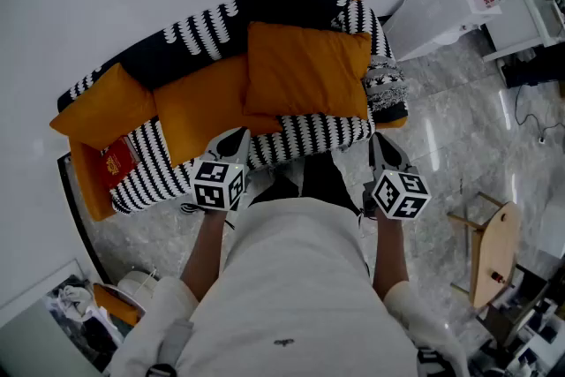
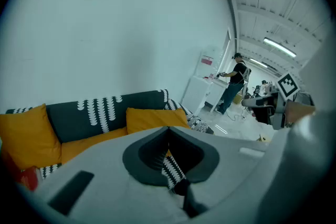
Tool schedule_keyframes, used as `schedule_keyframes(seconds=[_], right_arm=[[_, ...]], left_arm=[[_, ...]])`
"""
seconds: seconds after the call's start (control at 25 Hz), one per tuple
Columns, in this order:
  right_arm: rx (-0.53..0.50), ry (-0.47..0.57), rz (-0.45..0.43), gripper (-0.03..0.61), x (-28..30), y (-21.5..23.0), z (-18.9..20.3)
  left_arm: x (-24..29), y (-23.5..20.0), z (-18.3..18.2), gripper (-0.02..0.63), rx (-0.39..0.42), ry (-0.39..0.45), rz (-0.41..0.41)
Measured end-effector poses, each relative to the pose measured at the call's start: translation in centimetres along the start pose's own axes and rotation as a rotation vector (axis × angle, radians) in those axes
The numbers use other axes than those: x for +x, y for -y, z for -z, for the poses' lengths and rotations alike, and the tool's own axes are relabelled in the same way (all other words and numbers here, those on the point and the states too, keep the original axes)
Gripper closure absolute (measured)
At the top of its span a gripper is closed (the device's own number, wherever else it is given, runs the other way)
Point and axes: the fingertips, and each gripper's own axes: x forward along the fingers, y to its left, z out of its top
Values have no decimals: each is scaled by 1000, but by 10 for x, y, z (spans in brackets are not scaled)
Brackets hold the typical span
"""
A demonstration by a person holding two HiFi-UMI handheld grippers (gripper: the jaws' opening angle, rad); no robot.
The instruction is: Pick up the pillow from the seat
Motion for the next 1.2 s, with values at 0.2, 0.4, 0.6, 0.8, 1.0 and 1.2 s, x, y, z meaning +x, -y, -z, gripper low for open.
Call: schedule_keyframes(seconds=[0.2, 0.4, 0.6, 0.8, 1.0, 1.2], right_arm=[[3, -6, 5, 572, -4, 1, 5], [42, 7, 2, 571, -5, 2, 7], [49, 4, -2, 571, -8, -2, 11], [56, -1, 8, 570, -14, 2, 17], [66, -30, 0, 569, -10, 8, 25], [61, -38, -28, 569, 6, 14, 13]], left_arm=[[-1, 2, 1, 602, 0, 0, 4], [-2, 4, 3, 602, -1, 0, 6], [-5, 6, 8, 601, -2, -2, 19], [-2, 12, 16, 601, 1, -21, 34], [1, 15, 20, 601, -6, -39, 32], [9, 15, 15, 601, -16, -52, 11]])
